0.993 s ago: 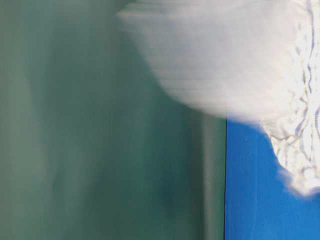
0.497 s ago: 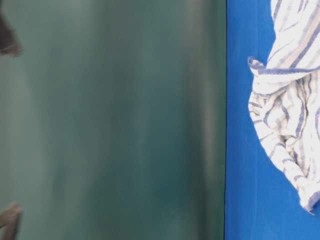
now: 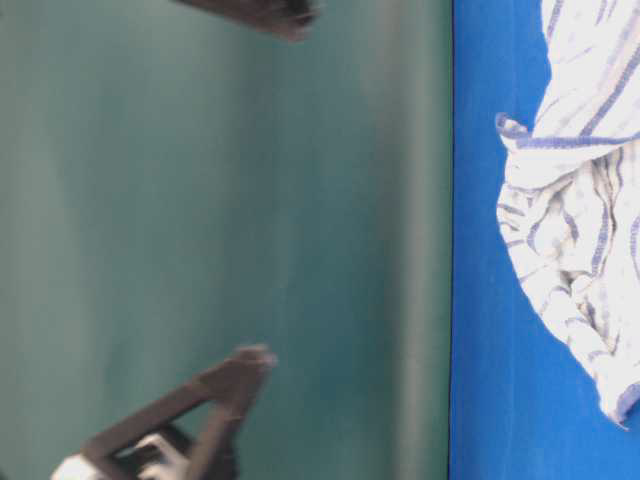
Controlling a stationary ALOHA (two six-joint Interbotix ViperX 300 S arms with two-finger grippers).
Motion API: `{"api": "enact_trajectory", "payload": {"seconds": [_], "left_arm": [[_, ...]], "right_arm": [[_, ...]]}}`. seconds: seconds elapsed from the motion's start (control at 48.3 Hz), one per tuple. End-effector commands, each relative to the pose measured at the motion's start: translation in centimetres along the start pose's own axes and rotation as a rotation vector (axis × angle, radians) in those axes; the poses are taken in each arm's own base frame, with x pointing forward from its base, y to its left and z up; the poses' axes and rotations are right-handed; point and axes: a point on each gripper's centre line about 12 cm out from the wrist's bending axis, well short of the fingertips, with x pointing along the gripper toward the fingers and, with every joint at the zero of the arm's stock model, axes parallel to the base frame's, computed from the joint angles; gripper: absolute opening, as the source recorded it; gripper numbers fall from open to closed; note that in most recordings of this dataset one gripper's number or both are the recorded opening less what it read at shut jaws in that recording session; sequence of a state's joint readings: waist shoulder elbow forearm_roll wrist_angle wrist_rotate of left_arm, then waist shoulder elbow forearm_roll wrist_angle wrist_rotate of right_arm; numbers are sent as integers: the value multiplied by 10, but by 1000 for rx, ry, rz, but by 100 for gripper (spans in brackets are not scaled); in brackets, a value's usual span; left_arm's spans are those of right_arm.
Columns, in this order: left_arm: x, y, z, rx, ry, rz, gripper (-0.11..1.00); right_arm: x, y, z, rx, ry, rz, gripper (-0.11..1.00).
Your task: Lift the towel with both arms.
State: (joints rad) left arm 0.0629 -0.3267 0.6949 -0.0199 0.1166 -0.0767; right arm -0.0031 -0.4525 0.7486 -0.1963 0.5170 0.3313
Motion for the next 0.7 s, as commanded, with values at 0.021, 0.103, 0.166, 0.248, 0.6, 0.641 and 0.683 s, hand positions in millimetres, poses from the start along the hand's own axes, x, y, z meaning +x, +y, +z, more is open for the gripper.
{"api": "enact_trajectory", "payload": {"seconds": [0.021,0.103,0.166,0.248,0.6,0.641,0.683], "left_arm": [[13,0,-8,25,6,0,91],[29,2,-27,50,41,2,91],[40,2,-38,62,55,2,91],[56,3,-56,70,80,1,91],[102,3,-115,80,194,-2,91],[105,3,-120,83,205,-2,91],[107,3,-124,82,212,-3,91]], "right_arm": [[13,2,-15,-2,14,15,64],[28,3,-31,-7,46,20,64],[38,4,-40,-10,65,26,64],[52,5,-51,-15,82,34,64],[104,9,-88,-24,144,63,64],[109,10,-92,-25,156,63,64],[113,10,-94,-25,161,64,64]]}}
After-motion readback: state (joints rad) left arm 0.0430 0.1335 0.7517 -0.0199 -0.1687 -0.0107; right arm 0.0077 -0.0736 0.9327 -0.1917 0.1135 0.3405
